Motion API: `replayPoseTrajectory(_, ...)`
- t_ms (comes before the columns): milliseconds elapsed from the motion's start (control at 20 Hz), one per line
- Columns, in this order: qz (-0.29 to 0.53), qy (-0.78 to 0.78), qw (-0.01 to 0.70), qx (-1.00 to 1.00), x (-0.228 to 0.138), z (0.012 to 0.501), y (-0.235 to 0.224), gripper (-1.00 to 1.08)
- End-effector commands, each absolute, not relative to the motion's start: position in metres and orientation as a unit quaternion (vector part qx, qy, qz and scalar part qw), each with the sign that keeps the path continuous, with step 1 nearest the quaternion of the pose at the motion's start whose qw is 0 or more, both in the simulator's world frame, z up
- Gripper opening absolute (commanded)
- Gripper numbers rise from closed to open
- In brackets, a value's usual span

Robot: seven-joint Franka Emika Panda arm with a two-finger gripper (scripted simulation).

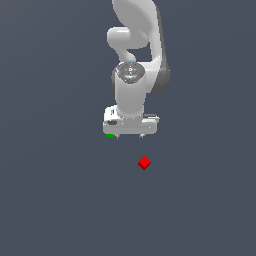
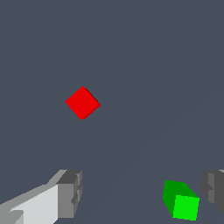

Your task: Stack the red cube on top of the green cube.

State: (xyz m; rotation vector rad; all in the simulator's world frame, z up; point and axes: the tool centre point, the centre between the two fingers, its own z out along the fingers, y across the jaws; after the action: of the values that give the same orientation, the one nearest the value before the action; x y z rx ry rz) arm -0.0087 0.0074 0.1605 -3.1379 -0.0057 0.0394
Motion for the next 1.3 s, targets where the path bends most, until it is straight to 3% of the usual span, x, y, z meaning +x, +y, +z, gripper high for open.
replayPoseTrajectory(0, 0.013, -0.002, 0.002, -1.000, -0.009, 0.161, 0.007, 1.00)
replayPoseTrajectory(600, 0.011, -0.062, 0.002, -0.998, 0.004, 0.145, 0.016, 1.00)
replayPoseTrajectory(1250, 0.004, -0.253, 0.001, -0.967, 0.038, 0.096, 0.053, 1.00)
